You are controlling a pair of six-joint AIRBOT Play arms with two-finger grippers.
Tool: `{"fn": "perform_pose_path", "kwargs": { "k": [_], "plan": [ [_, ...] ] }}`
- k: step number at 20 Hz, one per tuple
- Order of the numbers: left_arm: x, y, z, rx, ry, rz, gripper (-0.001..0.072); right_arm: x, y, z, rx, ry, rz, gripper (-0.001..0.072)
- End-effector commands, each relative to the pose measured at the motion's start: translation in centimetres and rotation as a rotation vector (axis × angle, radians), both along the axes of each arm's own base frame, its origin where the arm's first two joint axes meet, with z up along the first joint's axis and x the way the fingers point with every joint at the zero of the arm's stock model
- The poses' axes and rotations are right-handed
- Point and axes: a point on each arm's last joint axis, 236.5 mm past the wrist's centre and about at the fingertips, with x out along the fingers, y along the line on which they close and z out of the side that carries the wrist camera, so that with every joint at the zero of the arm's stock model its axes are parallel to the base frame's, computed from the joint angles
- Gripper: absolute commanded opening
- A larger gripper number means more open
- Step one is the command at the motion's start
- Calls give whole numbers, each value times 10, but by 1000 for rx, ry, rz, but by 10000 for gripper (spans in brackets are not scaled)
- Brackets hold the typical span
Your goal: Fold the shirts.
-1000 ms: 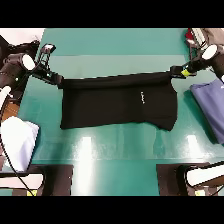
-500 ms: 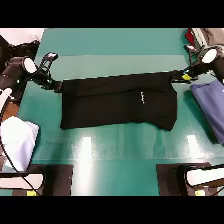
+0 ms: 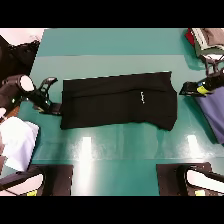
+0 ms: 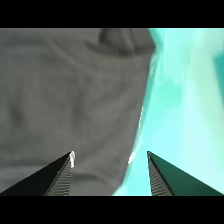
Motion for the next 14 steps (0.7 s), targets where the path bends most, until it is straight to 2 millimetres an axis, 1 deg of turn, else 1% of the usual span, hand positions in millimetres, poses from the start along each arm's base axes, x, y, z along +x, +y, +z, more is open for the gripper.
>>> {"fn": "perform_pose_path", "kwargs": {
  "k": [1, 5, 7, 9, 10, 11, 12, 13, 14],
  "plan": [
    [-36, -8, -19, -38, 69, 44, 488, -28, 1, -7, 6, 24, -14, 534],
    [-54, -23, -36, -104, 118, 77, 488, -37, 7, -5, 23, 5, -16, 533],
    [-60, -25, -45, -112, 130, 88, 487, -37, 8, 0, 23, -10, -12, 534],
    [-56, -24, -50, -110, 104, 98, 486, -38, 9, 0, 24, -5, -11, 533],
    [-51, -25, -50, -114, 82, 105, 484, -41, 9, -1, 28, 9, -8, 533],
    [-46, -26, -50, -118, 66, 112, 334, -45, 11, -4, 32, 31, -5, 533],
    [-43, -27, -50, -125, 54, 116, 122, -48, 11, -8, 37, 55, -2, 533],
    [-40, -30, -49, -137, 44, 125, 28, -52, 12, -11, 43, 81, 2, 533],
    [-39, -31, -47, -143, 39, 128, 22, -56, 13, -16, 50, 108, 5, 533]
  ]
}}
